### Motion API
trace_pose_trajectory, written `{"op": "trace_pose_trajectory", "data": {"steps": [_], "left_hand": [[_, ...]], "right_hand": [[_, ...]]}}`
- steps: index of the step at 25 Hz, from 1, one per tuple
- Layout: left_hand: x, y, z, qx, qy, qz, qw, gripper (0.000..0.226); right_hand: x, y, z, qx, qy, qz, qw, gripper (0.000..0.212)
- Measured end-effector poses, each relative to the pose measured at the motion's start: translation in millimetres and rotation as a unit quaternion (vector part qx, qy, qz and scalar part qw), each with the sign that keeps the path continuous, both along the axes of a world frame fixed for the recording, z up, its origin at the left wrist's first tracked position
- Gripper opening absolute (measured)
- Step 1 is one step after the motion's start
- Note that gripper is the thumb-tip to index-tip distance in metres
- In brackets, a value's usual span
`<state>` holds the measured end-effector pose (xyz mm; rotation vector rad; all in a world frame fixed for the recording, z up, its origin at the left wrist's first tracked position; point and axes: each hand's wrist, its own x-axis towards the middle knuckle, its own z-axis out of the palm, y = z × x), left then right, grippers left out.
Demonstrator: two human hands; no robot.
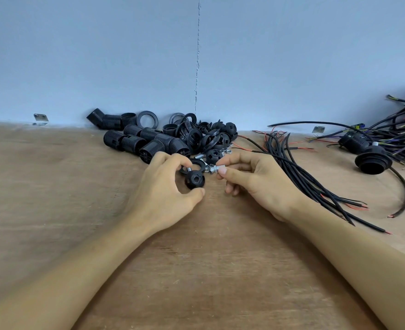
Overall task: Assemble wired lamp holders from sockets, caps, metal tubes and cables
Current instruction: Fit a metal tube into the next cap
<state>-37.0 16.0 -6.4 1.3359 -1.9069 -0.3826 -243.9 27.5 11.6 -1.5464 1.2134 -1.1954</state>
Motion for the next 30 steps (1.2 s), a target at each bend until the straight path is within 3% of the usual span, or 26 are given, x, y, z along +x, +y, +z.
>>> {"op": "trace_pose_trajectory", "data": {"steps": [4,10,15,18,26,30], "left_hand": [[0.7,-2.8,-2.8,-0.03,-0.02,-0.019,0.999,0.044],[-1.6,3.3,0.1,-0.061,0.087,-0.019,0.994,0.03],[-2.1,3.6,1.9,-0.075,0.091,-0.041,0.992,0.022],[-2.4,4.6,0.5,-0.087,0.06,-0.033,0.994,0.021],[-3.7,5.5,2.5,-0.06,0.089,-0.067,0.992,0.028],[-2.8,7.5,2.2,-0.066,0.105,-0.064,0.99,0.036]], "right_hand": [[0.1,0.9,1.8,0.004,-0.006,-0.004,1.0,0.008],[1.9,6.7,7.0,-0.018,-0.01,0.003,1.0,0.011],[5.1,10.6,8.8,-0.058,0.022,-0.002,0.998,0.011],[8.0,13.2,8.1,-0.088,0.07,-0.019,0.993,0.011],[11.8,18.1,9.2,-0.173,0.209,-0.035,0.962,0.021],[11.6,17.6,9.4,-0.193,0.234,-0.043,0.952,0.011]]}}
